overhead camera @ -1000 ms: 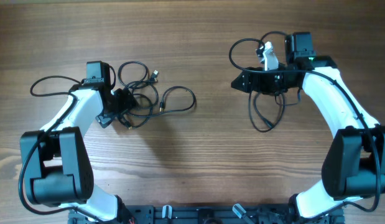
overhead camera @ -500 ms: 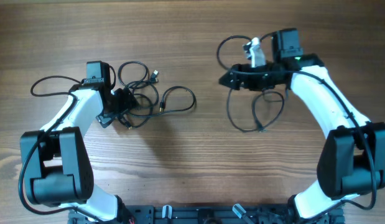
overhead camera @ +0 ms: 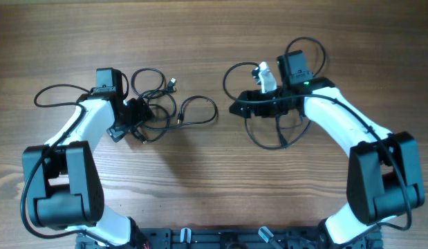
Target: Untangle cables
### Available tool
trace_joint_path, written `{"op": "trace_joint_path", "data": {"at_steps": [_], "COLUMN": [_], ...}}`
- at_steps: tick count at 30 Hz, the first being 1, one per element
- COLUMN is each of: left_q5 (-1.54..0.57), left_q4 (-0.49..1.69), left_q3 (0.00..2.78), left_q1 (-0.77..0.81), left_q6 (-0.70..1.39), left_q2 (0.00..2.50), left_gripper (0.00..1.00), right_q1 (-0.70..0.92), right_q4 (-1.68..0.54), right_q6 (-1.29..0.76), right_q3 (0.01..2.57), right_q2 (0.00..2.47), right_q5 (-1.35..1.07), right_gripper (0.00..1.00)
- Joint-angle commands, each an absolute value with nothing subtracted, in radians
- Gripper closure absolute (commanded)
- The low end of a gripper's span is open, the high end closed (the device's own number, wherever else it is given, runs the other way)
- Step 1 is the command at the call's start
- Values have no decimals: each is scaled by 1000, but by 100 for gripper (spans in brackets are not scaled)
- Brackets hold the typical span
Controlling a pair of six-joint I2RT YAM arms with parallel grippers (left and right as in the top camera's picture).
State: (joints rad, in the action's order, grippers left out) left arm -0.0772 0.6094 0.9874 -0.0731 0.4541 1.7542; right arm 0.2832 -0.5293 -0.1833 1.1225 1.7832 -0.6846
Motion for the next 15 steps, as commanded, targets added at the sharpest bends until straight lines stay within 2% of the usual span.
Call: {"op": "trace_joint_path", "data": {"at_steps": [1,2,3,4,5,6,10,15], "left_q5": [-102,-105,-108,-108,-108,-108,-108,-108], "left_q4": [609,609,609,609,609,609,609,609], "left_q3": [981,981,981,981,981,981,981,981], "left_q1": [-74,-74,-74,-74,-74,-74,-74,-74], "left_q6": [453,453,453,453,453,453,453,453], "left_q2": [1764,1764,1764,1764,1764,1764,1764,1764], "left_gripper": [14,18,21,21,21,21,19,18], "right_q1": [357,382,404,432,450,462,457,371], "right_q4": [-505,-487,-474,-464,-455,-442,-444,-550], "right_q6": [-220,-249,-271,-294,-295,-296,-316,-287], "right_q3": [1113,1103,1098,1095,1094,1094,1094,1094], "right_q2": [1800,1805,1813,1828,1844,1860,1908,1915], "right_q5": [-653,-616,-582,-535,-507,-489,-486,-398], "right_gripper": [18,28,44,68,85,96,96,96]}}
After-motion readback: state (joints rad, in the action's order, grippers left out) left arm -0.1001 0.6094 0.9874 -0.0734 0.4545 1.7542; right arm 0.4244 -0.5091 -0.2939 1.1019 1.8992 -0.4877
